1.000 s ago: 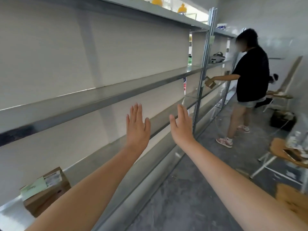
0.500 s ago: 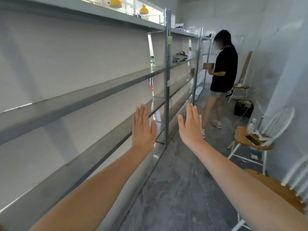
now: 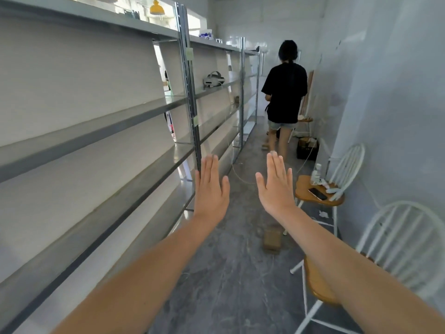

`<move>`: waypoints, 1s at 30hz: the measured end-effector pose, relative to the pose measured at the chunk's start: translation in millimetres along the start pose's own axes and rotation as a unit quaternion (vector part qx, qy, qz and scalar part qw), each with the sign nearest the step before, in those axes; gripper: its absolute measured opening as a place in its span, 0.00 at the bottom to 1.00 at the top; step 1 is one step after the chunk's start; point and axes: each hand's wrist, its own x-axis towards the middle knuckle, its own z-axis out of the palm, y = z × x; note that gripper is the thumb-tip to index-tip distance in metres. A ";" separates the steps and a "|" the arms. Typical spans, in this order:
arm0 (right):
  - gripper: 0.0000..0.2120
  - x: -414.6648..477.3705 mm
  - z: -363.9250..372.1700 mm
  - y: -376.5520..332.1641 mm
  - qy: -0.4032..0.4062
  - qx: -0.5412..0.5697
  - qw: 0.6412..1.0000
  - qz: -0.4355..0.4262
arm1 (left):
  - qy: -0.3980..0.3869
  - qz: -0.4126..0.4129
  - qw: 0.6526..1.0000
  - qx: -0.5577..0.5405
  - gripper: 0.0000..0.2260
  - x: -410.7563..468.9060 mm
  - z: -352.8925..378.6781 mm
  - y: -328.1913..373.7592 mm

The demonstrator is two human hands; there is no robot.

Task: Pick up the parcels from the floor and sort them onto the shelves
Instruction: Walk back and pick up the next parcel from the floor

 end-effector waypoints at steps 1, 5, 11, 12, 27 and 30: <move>0.29 1.7 0.3 8.9 0.001 -0.010 1.000 0.005 | -0.010 0.006 1.000 -0.002 0.26 2.2 9.3 3.0; 0.30 11.7 2.0 36.2 0.007 -0.038 0.999 0.022 | -0.027 0.033 0.999 -0.012 0.26 18.6 40.0 10.5; 0.30 33.2 13.7 58.6 0.014 -0.056 0.997 0.056 | -0.045 0.077 0.996 -0.003 0.27 51.7 73.1 8.7; 0.30 39.3 16.6 60.5 0.017 -0.064 0.996 0.061 | -0.050 0.083 0.995 -0.003 0.27 60.1 79.1 5.4; 0.30 145.8 80.4 42.8 0.052 -0.101 0.985 0.126 | -0.092 0.145 0.985 -0.027 0.27 185.6 119.8 -81.8; 0.30 153.0 100.9 38.9 0.041 -0.106 0.985 0.129 | -0.097 0.146 0.984 -0.018 0.27 198.7 125.9 -102.8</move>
